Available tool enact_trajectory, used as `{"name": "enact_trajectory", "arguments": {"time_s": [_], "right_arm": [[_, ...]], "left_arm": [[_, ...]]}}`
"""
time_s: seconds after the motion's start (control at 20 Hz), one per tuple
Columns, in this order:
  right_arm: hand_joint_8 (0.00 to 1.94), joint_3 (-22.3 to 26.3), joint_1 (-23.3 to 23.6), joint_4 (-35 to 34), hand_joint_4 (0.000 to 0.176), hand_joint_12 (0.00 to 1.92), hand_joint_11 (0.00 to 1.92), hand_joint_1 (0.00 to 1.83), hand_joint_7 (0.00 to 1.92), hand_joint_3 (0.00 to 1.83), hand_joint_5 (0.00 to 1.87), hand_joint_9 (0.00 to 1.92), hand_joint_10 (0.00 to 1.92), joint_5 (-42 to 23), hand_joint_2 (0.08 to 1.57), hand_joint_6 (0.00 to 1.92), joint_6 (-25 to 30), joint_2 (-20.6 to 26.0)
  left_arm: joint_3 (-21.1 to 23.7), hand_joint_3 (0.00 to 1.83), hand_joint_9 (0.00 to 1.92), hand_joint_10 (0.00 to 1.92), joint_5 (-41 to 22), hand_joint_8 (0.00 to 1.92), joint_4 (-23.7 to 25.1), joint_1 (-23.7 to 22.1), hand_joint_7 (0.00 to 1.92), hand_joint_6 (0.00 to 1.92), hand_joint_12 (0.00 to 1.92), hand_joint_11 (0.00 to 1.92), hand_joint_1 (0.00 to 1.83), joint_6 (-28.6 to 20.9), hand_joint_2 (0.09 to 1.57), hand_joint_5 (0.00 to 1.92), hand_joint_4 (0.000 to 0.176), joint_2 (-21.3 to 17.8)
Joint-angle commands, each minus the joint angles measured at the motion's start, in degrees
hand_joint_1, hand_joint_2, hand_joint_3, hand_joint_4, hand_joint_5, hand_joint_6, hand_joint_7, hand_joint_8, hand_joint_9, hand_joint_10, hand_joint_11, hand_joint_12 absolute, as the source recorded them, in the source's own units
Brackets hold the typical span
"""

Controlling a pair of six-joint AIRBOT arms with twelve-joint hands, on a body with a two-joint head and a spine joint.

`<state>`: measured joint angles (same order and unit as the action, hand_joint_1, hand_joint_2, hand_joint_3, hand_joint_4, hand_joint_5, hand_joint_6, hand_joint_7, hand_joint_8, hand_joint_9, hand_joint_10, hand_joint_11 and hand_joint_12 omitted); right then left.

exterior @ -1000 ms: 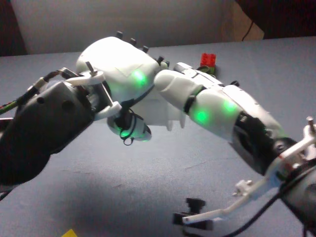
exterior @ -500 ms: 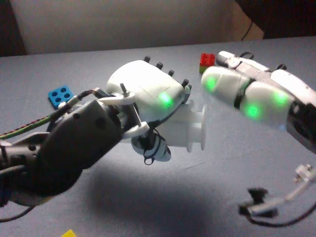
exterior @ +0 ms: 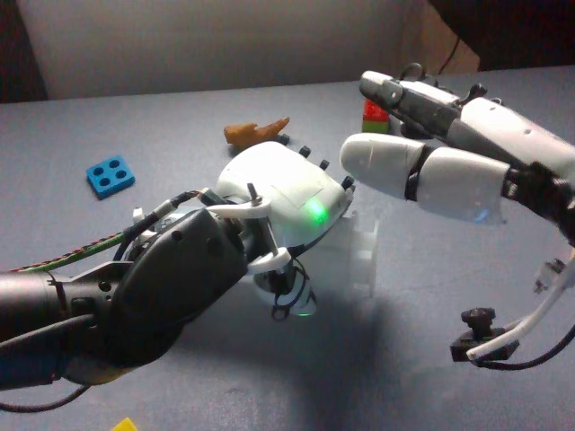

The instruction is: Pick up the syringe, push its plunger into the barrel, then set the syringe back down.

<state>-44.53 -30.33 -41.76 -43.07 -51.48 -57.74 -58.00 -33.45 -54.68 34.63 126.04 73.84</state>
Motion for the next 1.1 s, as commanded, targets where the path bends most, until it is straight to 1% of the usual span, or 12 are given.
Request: {"name": "enact_trajectory", "arguments": {"time_s": [0.0,0.1,0.15,0.3,0.5,0.65,0.8,0.85,0.9,0.95,1.0,1.05], "right_arm": [[0.01,0.03,0.30,3.18,0.000,0.59,0.00,0.21,0.12,0.00,0.11,0.12,0.00,-5.04,1.10,0.01,-0.44,-0.35],[0.00,-0.65,-0.28,3.17,0.000,0.50,0.00,0.20,0.11,0.00,0.11,0.10,0.00,-5.15,1.10,0.00,-2.21,-1.21],[0.00,-0.80,-0.54,3.16,0.000,0.53,0.00,0.21,0.12,0.00,0.12,0.11,0.00,-5.16,1.09,0.00,-2.56,-1.39],[0.00,-0.87,-0.17,3.12,0.000,0.53,0.00,0.20,0.11,0.00,0.11,0.11,0.00,-4.60,1.10,0.00,-2.98,-1.65],[0.00,-0.39,2.43,2.81,0.000,0.56,0.00,0.23,0.12,0.00,0.13,0.12,0.00,-1.24,1.09,0.00,0.95,0.58],[0.00,0.27,2.45,7.67,0.000,0.59,0.00,0.23,0.13,0.00,0.14,0.13,0.00,0.29,1.09,0.00,-0.31,3.46],[0.00,0.55,1.43,7.79,0.000,0.55,0.00,0.22,0.12,0.00,0.12,0.12,0.00,-0.25,1.10,0.00,-1.13,5.13],[0.00,0.54,1.13,7.88,0.000,0.58,0.00,0.23,0.12,0.00,0.12,0.12,0.00,1.83,1.10,0.00,-2.03,5.73],[0.00,0.54,1.11,8.47,0.000,0.60,0.00,0.24,0.12,0.00,0.12,0.12,0.00,3.28,1.10,0.00,-2.37,6.05],[0.00,0.54,1.08,9.81,0.000,0.56,0.00,0.22,0.12,0.00,0.12,0.12,0.00,4.33,1.10,0.00,-2.73,6.38],[0.00,0.54,1.00,10.96,0.000,0.52,0.00,0.22,0.13,0.00,0.13,0.12,0.00,4.06,1.10,0.00,-2.87,6.45],[0.00,0.54,0.93,11.49,0.000,0.50,0.00,0.22,0.11,0.00,0.12,0.11,0.00,3.47,1.10,0.00,-3.26,6.44]], "left_arm": [[-0.12,0.00,0.90,1.34,-4.49,1.19,3.44,-0.51,0.86,1.03,1.40,0.89,1.37,0.52,1.15,0.84,0.000,0.28],[-0.52,0.00,0.88,1.36,-4.49,1.22,3.44,-0.23,0.84,1.00,1.42,0.84,1.37,0.52,1.16,0.86,0.000,0.63],[-0.64,0.00,0.87,1.37,-4.50,1.23,3.44,-0.04,0.84,1.04,1.41,0.85,1.37,0.52,1.16,0.84,0.000,0.84],[-0.77,0.00,0.89,1.33,-4.50,1.18,3.44,0.39,0.87,0.98,1.33,0.87,1.37,0.52,1.14,0.89,0.000,1.23],[-0.80,0.00,0.92,1.29,-4.51,1.15,3.43,0.55,0.89,1.01,1.29,0.87,1.37,0.52,1.14,0.88,0.000,1.29],[-1.06,0.00,0.92,1.28,-4.53,1.19,3.42,0.52,0.85,1.07,1.25,0.88,1.37,0.52,1.15,0.86,0.000,1.39],[-1.28,0.00,0.90,1.27,-4.50,1.19,3.40,0.60,0.85,1.16,1.25,0.83,1.37,0.51,1.16,0.81,0.000,1.44],[-1.28,0.00,0.89,1.28,-4.49,1.20,2.90,0.67,0.84,1.17,1.25,0.81,1.36,0.51,1.16,0.81,0.000,1.46],[-1.28,0.00,0.80,1.39,-4.49,1.22,2.60,0.73,0.80,1.30,1.30,0.71,1.35,0.51,1.20,0.74,0.000,1.45],[-1.26,0.00,0.75,1.06,-4.54,1.24,2.50,0.75,0.82,1.34,1.32,0.64,1.20,0.51,1.22,0.74,0.000,1.45],[-1.26,0.00,0.72,0.89,-4.54,1.30,2.50,0.76,0.77,1.44,1.32,0.57,1.15,0.52,1.25,0.69,0.007,1.46],[-1.25,0.00,0.72,0.77,-4.55,0.76,2.50,0.76,0.73,1.41,1.30,0.52,1.09,0.52,1.27,0.69,0.000,1.46]]}}
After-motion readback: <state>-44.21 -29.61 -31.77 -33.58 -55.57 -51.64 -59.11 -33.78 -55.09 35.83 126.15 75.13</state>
